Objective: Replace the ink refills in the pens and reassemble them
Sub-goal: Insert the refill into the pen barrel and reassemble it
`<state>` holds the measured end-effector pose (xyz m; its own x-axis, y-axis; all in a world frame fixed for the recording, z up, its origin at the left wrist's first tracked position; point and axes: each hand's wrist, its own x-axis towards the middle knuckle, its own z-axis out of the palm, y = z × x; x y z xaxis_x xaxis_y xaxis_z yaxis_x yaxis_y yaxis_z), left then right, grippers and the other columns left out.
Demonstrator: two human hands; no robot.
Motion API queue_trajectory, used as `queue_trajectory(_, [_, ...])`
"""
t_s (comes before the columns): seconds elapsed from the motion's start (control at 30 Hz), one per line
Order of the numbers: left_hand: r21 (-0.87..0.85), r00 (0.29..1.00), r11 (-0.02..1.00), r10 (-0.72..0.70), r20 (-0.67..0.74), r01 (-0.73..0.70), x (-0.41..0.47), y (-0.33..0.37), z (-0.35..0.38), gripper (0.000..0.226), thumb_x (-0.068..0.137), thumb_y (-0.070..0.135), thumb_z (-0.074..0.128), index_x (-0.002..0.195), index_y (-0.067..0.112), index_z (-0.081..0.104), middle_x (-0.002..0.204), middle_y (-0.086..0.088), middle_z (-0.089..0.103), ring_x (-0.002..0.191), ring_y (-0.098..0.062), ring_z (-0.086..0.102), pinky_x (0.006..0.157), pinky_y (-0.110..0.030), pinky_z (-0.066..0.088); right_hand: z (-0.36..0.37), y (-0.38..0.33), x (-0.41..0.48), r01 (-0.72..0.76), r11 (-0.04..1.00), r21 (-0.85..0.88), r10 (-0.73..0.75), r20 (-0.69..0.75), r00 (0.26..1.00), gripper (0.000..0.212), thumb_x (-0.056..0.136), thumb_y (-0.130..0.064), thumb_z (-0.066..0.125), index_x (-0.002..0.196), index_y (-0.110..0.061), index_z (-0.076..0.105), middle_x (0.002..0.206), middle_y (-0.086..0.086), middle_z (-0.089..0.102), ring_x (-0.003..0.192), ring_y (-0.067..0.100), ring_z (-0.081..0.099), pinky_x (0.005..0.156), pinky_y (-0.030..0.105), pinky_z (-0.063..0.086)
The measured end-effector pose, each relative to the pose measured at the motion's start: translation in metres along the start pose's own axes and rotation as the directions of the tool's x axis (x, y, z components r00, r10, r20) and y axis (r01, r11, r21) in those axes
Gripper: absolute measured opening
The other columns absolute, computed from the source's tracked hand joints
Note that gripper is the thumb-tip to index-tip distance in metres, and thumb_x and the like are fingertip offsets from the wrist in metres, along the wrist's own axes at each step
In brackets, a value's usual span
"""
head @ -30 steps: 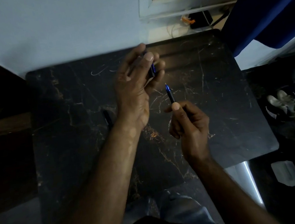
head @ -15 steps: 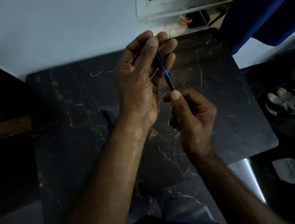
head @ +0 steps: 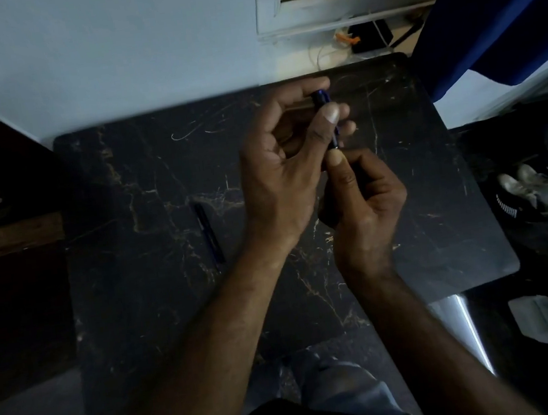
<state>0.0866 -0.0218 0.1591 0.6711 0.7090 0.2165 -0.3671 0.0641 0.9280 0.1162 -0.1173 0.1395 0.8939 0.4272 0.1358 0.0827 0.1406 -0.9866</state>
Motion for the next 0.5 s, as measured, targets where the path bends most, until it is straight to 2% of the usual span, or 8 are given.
queue_trajectory(0.1, [0.138,0.993,0.984,0.113,0.016,-0.114,-0.004,-0.007,-0.004,0.031,0.108,-0.006,0.059,0.138,-0.01,0.058,0.107,-0.023,0.077,0.098,-0.028,0.079,0.086,-0.037,0.063,0.005,0.0,0.003,0.021,1.0,-0.002,-0.021,-0.024,0.999,0.025,0.108,-0.007,0.054,0.09,-0.016,0.069,0.062,-0.001,0.052,0.048,0.009,0.046,0.045,0.029,0.039])
queue_trajectory(0.27, [0.226,0.981,0.958,0.192,-0.04,-0.178,-0.002,-0.012,-0.009,0.031,0.109,-0.004,0.056,0.14,-0.008,0.059,0.094,-0.013,0.076,0.09,-0.019,0.076,0.08,-0.033,0.061,0.02,0.001,0.007,0.075,0.997,0.002,-0.075,-0.052,0.996,0.025,0.107,-0.001,0.054,0.087,-0.011,0.068,0.064,0.02,0.052,0.053,0.036,0.045,0.048,0.038,0.039])
queue_trajectory(0.3, [0.24,0.979,0.954,0.199,-0.048,-0.182,-0.002,-0.013,-0.011,0.031,0.11,-0.003,0.056,0.141,-0.006,0.059,0.094,-0.012,0.076,0.089,-0.019,0.076,0.08,-0.034,0.061,0.024,0.002,0.006,0.084,0.996,0.01,-0.083,-0.052,0.995,0.026,0.107,0.0,0.054,0.087,-0.01,0.068,0.064,0.02,0.051,0.054,0.033,0.046,0.049,0.037,0.039])
queue_trajectory(0.37, [0.275,0.977,0.943,0.208,-0.051,-0.187,-0.001,-0.016,-0.018,0.032,0.111,0.0,0.055,0.142,-0.005,0.058,0.098,-0.012,0.077,0.091,-0.02,0.077,0.08,-0.037,0.063,0.029,0.006,0.005,0.083,0.996,0.017,-0.082,-0.033,0.996,0.026,0.107,0.0,0.054,0.089,-0.012,0.069,0.067,0.008,0.055,0.056,0.018,0.05,0.053,0.03,0.042])
queue_trajectory(0.43, [0.348,0.977,0.92,0.208,-0.045,-0.18,-0.002,-0.025,-0.028,0.034,0.112,0.002,0.054,0.145,-0.002,0.058,0.115,-0.007,0.078,0.098,-0.017,0.077,0.082,-0.033,0.062,0.028,0.017,0.007,0.032,0.999,0.001,-0.032,0.006,0.999,0.022,0.109,-0.004,0.055,0.093,-0.006,0.07,0.07,0.004,0.057,0.058,0.011,0.052,0.052,0.027,0.044])
queue_trajectory(0.5, [0.411,0.988,0.903,0.15,-0.035,-0.123,-0.009,-0.038,-0.044,0.036,0.113,0.005,0.053,0.148,0.001,0.059,0.136,-0.007,0.072,0.114,-0.013,0.075,0.09,-0.027,0.061,0.021,0.035,0.006,-0.058,0.994,-0.089,0.063,0.056,0.996,0.023,0.111,-0.01,0.055,0.098,-0.001,0.071,0.072,-0.004,0.058,0.061,0.007,0.054,0.054,0.025,0.045])
